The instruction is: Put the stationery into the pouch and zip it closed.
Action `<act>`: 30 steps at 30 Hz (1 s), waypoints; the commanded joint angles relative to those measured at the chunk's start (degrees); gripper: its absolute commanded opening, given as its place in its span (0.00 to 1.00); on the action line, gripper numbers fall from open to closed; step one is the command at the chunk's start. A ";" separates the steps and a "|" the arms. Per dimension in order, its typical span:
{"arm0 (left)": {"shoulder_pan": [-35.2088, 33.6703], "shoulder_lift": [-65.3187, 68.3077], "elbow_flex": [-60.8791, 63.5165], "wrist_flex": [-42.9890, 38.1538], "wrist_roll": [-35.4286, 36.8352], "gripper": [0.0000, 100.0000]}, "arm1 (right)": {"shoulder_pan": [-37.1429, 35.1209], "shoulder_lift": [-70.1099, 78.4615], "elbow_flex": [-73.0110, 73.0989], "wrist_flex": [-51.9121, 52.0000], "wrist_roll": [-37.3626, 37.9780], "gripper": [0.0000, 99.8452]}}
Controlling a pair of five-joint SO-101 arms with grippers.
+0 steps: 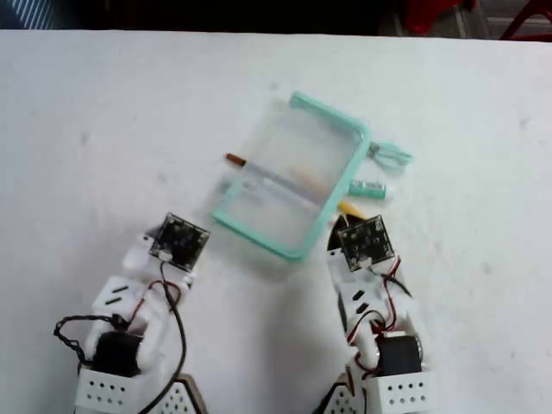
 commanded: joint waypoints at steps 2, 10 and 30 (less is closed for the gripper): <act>0.66 -0.31 -0.79 0.00 1.14 0.02 | -0.13 -0.31 0.53 0.31 0.53 0.02; -9.36 -0.31 -3.52 0.35 11.78 0.07 | -0.13 -0.31 0.53 0.31 0.53 0.02; -9.54 -0.31 -3.34 -0.88 16.70 0.02 | 3.74 -0.31 -1.05 0.40 -5.89 0.02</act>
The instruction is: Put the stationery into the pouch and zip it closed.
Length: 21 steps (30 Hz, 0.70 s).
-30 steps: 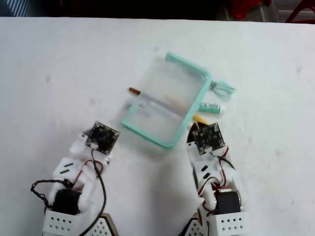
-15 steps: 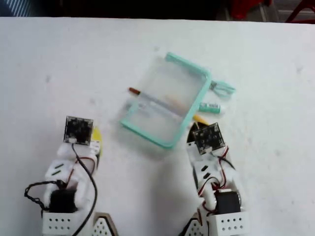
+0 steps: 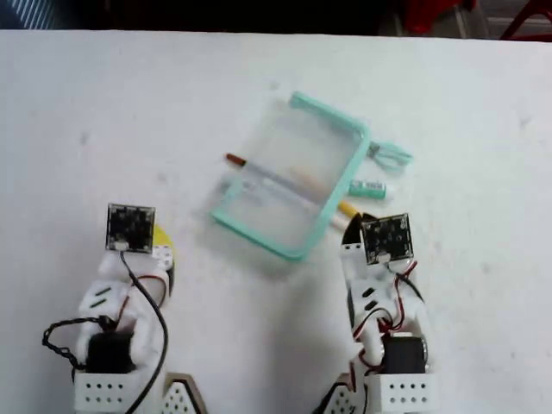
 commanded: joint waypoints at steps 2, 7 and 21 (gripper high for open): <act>-0.31 -0.57 -3.16 -0.88 0.70 0.02 | -1.36 -0.31 -0.44 0.48 -0.44 0.02; -0.31 -0.57 -2.37 -1.32 0.44 0.02 | -1.19 -0.31 0.35 0.66 3.16 0.02; -0.31 -0.57 -0.09 -3.78 -5.01 0.02 | 1.19 10.42 -20.22 9.54 3.60 0.02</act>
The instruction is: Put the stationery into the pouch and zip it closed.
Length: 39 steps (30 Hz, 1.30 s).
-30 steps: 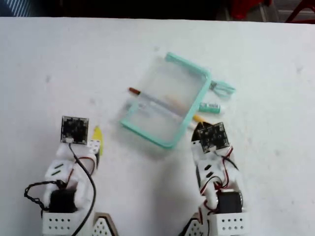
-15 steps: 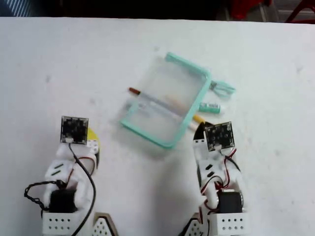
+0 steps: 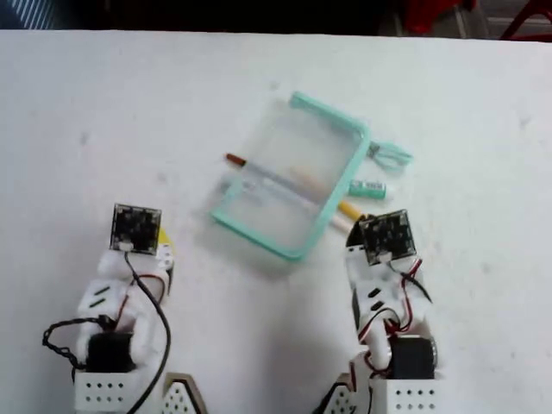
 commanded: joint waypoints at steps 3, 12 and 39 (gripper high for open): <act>0.92 -0.57 -0.44 -1.32 -0.79 0.02 | 0.57 17.27 -16.00 0.92 -0.88 0.02; 7.96 -0.48 1.67 -1.05 -7.21 0.02 | 3.74 50.86 -44.57 5.93 -0.70 0.02; 8.31 -0.48 1.67 -1.14 -7.03 0.02 | 4.88 111.60 -103.65 14.55 -2.20 0.02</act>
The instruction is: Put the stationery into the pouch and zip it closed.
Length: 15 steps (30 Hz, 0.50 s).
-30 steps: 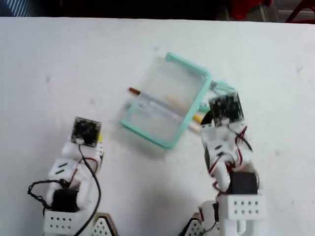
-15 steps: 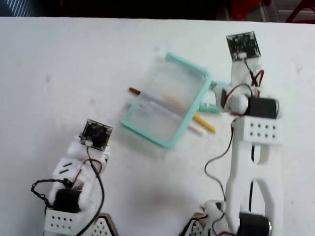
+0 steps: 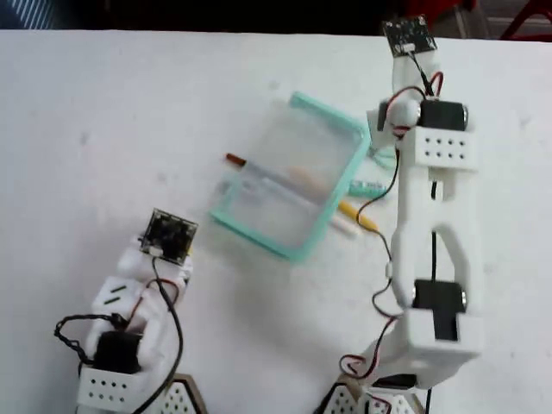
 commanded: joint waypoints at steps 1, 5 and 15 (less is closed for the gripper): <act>1.27 -0.48 -0.18 -1.05 -0.18 0.02 | -1.10 5.67 -7.47 -6.20 -2.99 0.02; 2.59 -0.48 -0.18 -0.79 -0.44 0.02 | -0.66 14.81 -13.01 -17.01 -7.30 0.02; 2.68 -0.48 -0.18 -1.14 -0.44 0.02 | -1.10 36.88 -27.43 -21.05 -20.57 0.02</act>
